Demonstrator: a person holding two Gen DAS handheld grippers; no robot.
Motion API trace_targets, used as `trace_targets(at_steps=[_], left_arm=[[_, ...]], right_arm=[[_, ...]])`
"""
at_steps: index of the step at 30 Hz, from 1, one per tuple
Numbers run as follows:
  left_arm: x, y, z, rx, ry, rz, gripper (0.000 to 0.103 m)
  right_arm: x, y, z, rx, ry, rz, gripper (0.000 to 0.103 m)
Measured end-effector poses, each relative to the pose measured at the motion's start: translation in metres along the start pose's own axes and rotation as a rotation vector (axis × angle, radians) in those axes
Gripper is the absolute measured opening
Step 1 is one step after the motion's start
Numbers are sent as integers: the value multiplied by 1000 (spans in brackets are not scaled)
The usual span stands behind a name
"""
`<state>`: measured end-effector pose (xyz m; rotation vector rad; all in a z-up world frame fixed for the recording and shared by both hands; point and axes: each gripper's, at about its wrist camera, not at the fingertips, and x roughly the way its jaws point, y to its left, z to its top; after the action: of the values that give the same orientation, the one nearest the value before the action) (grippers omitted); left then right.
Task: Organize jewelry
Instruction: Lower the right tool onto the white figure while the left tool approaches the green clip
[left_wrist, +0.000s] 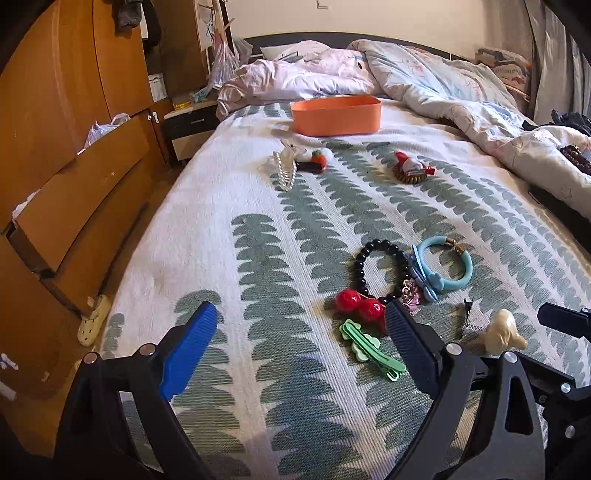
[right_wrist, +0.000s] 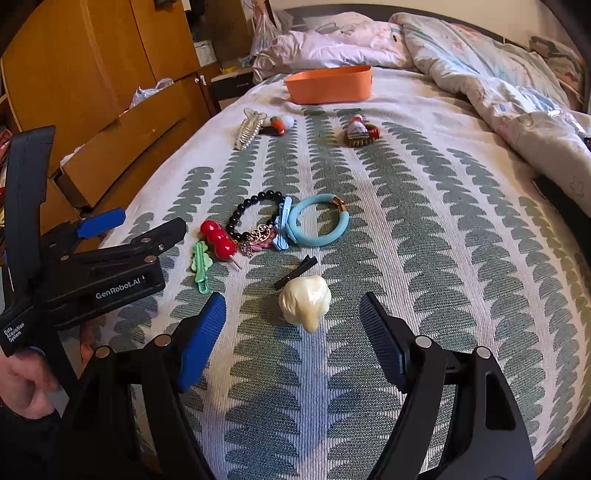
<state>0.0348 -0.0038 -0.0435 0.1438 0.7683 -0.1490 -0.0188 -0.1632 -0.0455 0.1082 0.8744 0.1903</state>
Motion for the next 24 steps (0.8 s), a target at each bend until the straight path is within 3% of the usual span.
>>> trace_targets(at_steps=[4, 6, 8, 9, 24], left_arm=[[3, -1, -1, 13, 14, 16, 91], [2, -1, 0, 9, 8, 24, 91], [0, 1, 1, 2, 5, 22, 91], [1, 2, 2, -2, 4, 19, 91], [17, -11, -2, 5, 38, -64, 91]], right_arm=[[4, 0, 1, 9, 8, 11, 74], [8, 1, 2, 7, 22, 11, 67], [15, 3, 2, 5, 44, 6, 51], [17, 3, 2, 5, 53, 10, 49], [28, -1, 4, 18, 68, -16, 49]])
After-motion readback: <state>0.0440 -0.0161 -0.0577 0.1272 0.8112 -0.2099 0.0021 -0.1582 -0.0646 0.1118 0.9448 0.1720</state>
